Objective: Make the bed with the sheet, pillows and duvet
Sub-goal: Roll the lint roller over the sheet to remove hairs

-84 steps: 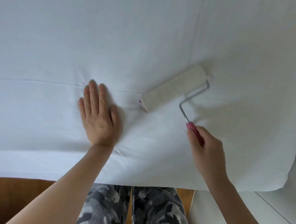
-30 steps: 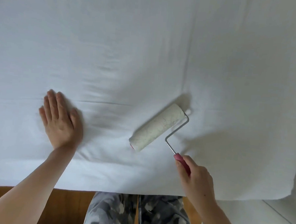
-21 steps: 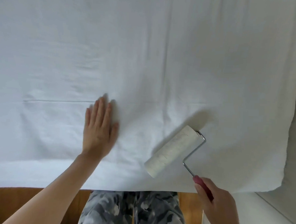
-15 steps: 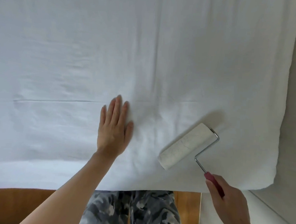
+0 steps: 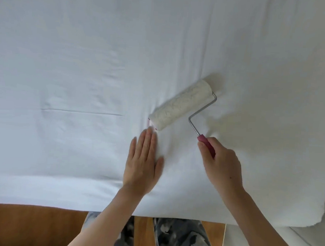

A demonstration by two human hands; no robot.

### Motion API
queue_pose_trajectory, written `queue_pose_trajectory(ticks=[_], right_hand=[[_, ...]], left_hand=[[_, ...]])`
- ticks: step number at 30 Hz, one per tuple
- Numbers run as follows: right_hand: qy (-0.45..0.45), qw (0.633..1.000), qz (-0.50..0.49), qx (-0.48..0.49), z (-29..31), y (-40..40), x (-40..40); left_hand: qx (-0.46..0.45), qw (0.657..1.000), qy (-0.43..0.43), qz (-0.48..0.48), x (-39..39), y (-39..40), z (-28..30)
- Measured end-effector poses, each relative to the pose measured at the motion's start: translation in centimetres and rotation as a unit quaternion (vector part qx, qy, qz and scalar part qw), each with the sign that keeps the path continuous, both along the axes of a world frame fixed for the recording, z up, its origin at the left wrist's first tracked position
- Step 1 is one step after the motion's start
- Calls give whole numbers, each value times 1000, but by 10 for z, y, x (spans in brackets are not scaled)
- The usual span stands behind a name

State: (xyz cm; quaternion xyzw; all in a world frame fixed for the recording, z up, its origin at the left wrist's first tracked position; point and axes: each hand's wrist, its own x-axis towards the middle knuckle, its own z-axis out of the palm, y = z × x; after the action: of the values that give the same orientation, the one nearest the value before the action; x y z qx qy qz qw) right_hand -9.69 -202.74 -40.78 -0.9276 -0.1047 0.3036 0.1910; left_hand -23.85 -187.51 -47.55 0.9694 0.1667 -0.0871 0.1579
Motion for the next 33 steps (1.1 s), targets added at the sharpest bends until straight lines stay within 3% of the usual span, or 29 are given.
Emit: queue_pose_trajectory(ticks=[6,11,16,19,23,27,33], right_hand=[[-51,998,-15,39,2,89,27],[-47,996,-6,81,8,171,24],[-19,997,25,77,1,274,12],[-36,993,58,98,0,343,11],[-29,992,92,79,-1,416,26],[-24,993,100,54,-13,434,35],[-22,995,98,30,-14,372,21]], left_hand=[[-39,997,-29,-67,-21,33,10],[-19,995,-62,75,-32,151,11],[63,981,-71,169,-28,282,-4],[69,970,-26,233,-27,310,-14],[70,971,-12,227,-26,311,-20],[81,970,-20,227,-27,315,-23],[87,970,-26,227,-28,315,-22]])
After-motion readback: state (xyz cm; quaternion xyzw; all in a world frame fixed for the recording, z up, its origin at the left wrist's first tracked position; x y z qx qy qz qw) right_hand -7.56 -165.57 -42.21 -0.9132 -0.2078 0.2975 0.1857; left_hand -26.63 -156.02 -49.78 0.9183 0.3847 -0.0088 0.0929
